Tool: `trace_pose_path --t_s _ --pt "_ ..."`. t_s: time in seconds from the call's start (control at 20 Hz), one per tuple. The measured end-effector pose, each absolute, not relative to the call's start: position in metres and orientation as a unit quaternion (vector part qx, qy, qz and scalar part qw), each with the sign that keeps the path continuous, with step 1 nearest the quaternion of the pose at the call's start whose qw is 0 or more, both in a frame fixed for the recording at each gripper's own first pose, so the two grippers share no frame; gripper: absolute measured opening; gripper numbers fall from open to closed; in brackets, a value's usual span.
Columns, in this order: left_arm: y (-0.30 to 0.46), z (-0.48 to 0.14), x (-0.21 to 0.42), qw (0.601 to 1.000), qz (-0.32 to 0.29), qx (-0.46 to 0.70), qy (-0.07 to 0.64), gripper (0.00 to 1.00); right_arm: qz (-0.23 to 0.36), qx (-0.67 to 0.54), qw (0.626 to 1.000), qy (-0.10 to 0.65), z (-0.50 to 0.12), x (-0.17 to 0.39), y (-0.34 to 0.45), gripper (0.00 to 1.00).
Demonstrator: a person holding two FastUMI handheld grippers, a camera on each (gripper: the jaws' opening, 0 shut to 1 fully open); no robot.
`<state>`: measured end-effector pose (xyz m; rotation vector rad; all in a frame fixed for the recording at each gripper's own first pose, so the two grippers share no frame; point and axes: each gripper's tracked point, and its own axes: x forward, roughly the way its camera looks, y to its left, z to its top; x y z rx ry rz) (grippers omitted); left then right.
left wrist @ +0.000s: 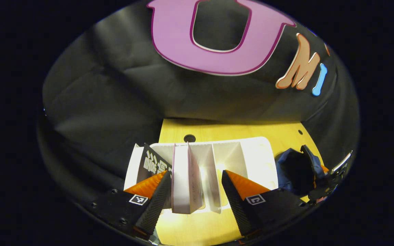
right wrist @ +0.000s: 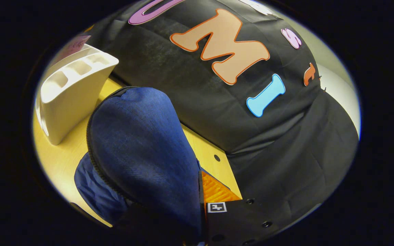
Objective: Open the schoolbag, grab two books from the bookshelf and put them into the schoolbag.
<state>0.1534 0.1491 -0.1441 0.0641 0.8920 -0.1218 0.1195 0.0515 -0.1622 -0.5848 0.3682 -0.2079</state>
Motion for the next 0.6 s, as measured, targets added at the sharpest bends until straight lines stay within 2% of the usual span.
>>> trace_pose_path --t_s 0.1,0.15,0.2,0.5,0.6 --pt "0.161 -0.158 0.156 0.881 -0.051 0.060 0.467 0.84 -0.098 -0.286 0.936 0.180 -0.160 0.113 0.052 0.08" --pt "0.165 -0.163 0.159 0.874 -0.047 0.068 0.478 0.86 -0.096 -0.285 0.937 0.180 -0.160 0.110 0.054 0.08" --pt "0.167 -0.167 0.161 0.868 -0.042 0.072 0.490 0.82 -0.095 -0.283 0.937 0.179 -0.159 0.108 0.055 0.08" --pt "0.161 -0.200 0.159 0.824 -0.055 0.066 0.561 0.76 -0.099 -0.266 0.941 0.182 -0.154 0.104 0.051 0.08" --pt "0.160 -0.210 0.161 0.815 -0.057 0.064 0.573 0.71 -0.103 -0.260 0.943 0.181 -0.150 0.101 0.049 0.08"
